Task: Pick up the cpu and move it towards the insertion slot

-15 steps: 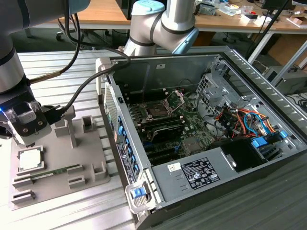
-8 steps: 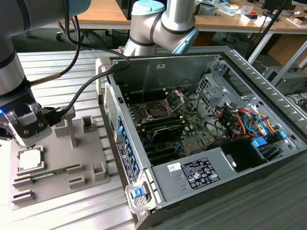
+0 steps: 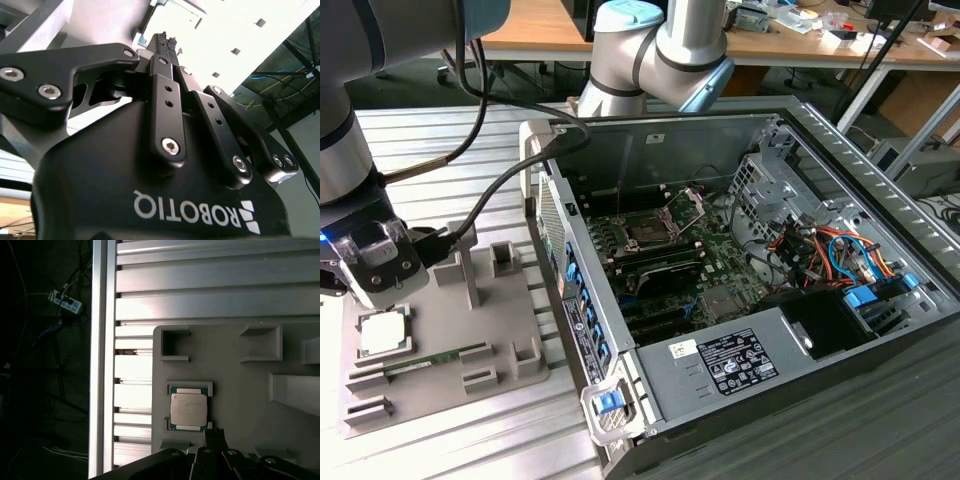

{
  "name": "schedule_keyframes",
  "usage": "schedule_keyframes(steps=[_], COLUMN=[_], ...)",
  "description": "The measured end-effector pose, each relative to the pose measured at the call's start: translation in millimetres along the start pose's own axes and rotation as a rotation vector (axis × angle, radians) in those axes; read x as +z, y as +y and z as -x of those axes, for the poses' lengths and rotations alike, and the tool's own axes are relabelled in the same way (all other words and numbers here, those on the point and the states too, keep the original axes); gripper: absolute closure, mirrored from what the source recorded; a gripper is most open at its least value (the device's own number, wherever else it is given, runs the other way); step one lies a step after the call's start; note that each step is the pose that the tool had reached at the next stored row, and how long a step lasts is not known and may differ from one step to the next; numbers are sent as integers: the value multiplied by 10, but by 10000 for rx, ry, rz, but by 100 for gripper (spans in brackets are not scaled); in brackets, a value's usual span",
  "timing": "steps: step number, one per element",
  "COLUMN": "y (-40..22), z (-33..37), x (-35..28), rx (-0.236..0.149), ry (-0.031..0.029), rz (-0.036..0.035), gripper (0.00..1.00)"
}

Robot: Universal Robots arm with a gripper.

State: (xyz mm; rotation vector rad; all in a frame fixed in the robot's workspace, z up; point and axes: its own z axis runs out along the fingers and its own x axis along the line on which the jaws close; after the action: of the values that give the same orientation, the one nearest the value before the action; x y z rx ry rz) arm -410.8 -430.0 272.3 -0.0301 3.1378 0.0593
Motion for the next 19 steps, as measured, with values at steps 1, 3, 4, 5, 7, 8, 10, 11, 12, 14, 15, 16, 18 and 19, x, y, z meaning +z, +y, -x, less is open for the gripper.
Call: schedule_keyframes(steps=[1,3,4,5,7,8,10,11,12,14,15,16,18,19], y=[-2,-7,-9,-11,-17,-18,-22,-23,-26,-29,-30,-31,-33,-34], z=[0,-1,-1,-1,-2,-2,-3,-3,-3,-4,-4,-4,-4,-4], x=[6,17,19,23,35,38,45,48,53,59,62,66,73,77], rx=[1,0,0,0,0,0,0,0,1,0,0,1,0,0], ry=[0,-1,0,-1,-1,0,0,0,0,0,0,0,-1,0], rz=[0,1,0,0,1,0,0,0,0,0,0,0,1,0], gripper=[89,89,89,89,89,89,89,89,89,89,89,89,89,89])
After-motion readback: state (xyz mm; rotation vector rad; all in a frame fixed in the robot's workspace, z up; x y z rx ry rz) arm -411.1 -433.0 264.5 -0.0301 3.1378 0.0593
